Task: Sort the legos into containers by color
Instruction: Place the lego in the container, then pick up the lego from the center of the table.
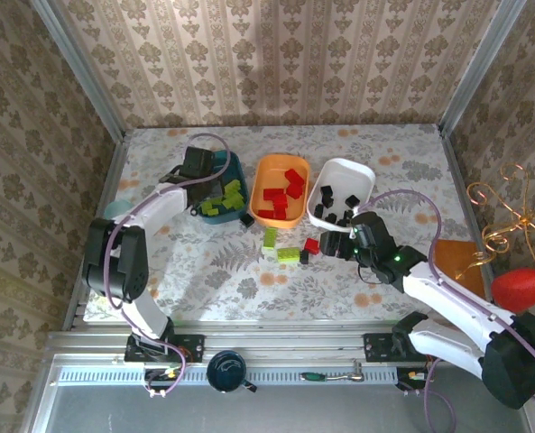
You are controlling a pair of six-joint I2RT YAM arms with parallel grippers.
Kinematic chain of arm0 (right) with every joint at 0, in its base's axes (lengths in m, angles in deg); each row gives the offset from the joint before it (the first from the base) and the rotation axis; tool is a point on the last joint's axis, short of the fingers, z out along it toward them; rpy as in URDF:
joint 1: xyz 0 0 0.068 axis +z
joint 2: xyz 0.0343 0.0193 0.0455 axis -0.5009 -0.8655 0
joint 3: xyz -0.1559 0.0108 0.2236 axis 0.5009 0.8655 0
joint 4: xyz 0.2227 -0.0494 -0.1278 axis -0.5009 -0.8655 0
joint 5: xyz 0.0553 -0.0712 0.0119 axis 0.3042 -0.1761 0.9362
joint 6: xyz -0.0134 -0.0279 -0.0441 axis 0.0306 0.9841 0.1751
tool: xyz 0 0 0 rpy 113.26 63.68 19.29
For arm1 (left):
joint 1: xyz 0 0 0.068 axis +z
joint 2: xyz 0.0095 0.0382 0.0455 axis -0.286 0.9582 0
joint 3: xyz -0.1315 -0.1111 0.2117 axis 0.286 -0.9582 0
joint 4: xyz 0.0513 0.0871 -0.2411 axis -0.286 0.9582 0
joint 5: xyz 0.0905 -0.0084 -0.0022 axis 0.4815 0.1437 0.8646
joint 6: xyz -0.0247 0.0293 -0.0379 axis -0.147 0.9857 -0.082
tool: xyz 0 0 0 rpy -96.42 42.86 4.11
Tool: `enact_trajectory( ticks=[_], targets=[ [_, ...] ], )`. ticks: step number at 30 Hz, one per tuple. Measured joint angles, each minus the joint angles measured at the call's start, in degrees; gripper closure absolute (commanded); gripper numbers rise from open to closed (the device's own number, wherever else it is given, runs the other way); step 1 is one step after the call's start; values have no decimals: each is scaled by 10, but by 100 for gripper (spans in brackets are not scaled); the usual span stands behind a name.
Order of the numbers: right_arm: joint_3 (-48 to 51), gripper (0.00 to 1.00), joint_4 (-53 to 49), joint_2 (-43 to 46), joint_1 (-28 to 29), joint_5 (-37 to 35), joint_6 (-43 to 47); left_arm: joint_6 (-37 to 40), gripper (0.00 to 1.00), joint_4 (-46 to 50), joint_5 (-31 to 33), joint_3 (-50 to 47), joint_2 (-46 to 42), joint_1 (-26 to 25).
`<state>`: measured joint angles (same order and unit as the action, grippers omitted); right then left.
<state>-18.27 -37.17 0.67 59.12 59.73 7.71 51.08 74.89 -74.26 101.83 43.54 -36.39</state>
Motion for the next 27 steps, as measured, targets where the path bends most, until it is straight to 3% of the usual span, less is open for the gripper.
enact_trajectory(
  ticks=[6,10,11,12,19,27],
  targets=[
    [8,22,0,7,1,14,-1,-6,21,-2,-30,-7,-48,-14],
    [8,22,3,4,10,22,-4,-17,13,-26,-49,-53,-156,-52],
    [8,22,7,-1,15,23,-6,-21,2,-36,-54,-69,-186,-67],
    [8,22,12,-8,21,23,-9,-26,0,-46,-59,-85,-213,-82],
    [1,22,41,-108,97,1,-15,-63,0,-87,-70,-228,-338,-191],
    [-34,31,72,-209,140,-53,-38,-89,0,-75,-14,-305,-394,-286]
  ],
)
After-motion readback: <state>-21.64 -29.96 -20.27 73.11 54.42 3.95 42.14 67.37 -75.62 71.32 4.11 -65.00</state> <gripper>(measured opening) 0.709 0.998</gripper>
